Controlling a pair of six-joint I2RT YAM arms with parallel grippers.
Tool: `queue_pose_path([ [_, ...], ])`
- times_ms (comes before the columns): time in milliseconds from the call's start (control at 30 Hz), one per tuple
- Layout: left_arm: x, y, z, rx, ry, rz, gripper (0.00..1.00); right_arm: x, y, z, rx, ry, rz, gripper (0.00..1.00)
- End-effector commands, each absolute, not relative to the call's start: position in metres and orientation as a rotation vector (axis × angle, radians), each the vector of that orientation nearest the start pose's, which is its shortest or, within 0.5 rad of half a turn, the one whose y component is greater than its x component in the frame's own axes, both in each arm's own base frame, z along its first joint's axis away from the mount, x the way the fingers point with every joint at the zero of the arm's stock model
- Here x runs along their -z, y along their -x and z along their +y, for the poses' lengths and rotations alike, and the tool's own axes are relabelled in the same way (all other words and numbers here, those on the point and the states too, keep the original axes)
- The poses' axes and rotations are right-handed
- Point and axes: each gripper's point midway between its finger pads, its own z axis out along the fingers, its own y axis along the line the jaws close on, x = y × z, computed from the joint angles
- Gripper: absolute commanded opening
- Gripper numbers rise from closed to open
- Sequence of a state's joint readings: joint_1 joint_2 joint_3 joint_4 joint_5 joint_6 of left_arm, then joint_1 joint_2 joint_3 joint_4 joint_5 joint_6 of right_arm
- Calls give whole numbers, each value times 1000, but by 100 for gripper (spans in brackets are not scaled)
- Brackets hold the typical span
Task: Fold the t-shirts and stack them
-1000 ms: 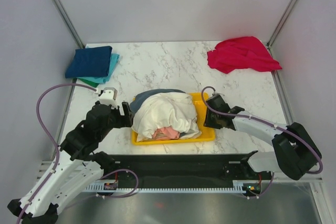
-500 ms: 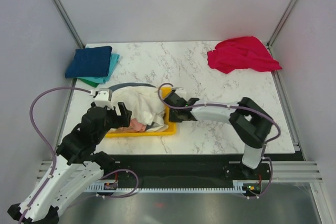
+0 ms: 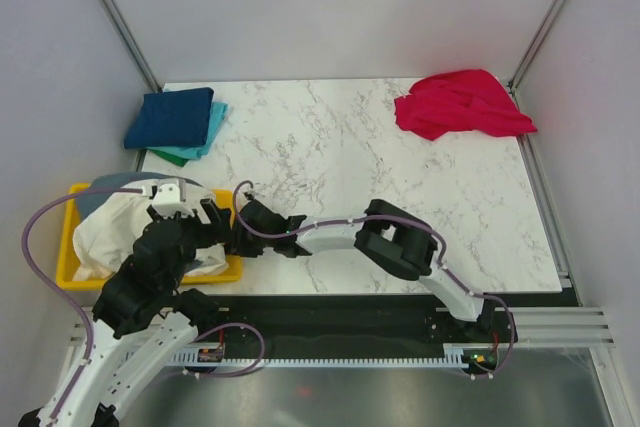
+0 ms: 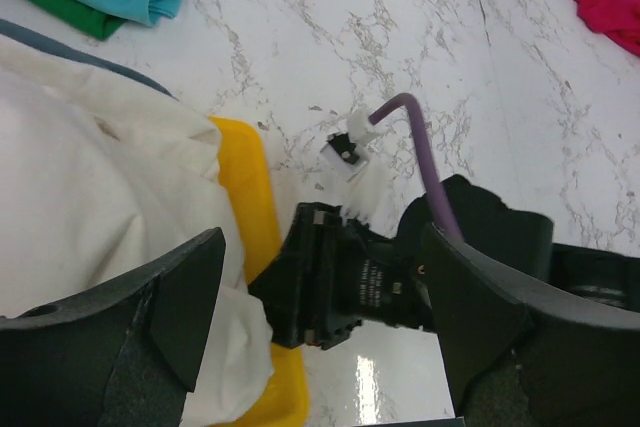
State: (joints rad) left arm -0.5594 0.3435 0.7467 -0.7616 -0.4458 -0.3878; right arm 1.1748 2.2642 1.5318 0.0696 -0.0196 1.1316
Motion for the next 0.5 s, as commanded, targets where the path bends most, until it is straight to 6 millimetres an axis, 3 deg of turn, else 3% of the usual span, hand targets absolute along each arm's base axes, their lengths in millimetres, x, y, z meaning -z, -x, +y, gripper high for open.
queue_pose_path([
  [0,-252,-187,-33,211,220,1822,87,-166,-155,652,-2002,134,2164,41],
  [67,-251,-187,-33,211,220,1822,86,-164,-154,648,-2021,132,2145,54],
  [100,-251,-187,-33,209,221,1824,86,-163,-154,645,-2009,136,2146,70],
  [167,-250,-188,-34,208,217,1830,86,-153,-156,635,-1925,173,2189,83],
  [233,-249,-188,-35,208,214,1837,86,-146,-162,624,-1834,200,2194,86],
  [367,-247,-190,-36,204,209,1851,86,-165,-175,602,-1642,241,2201,87],
  [400,-246,-191,-36,203,209,1853,86,-152,-176,591,-1529,240,2278,89],
  [467,-245,-191,-37,200,206,1859,86,-149,-188,567,-1297,252,2331,91],
])
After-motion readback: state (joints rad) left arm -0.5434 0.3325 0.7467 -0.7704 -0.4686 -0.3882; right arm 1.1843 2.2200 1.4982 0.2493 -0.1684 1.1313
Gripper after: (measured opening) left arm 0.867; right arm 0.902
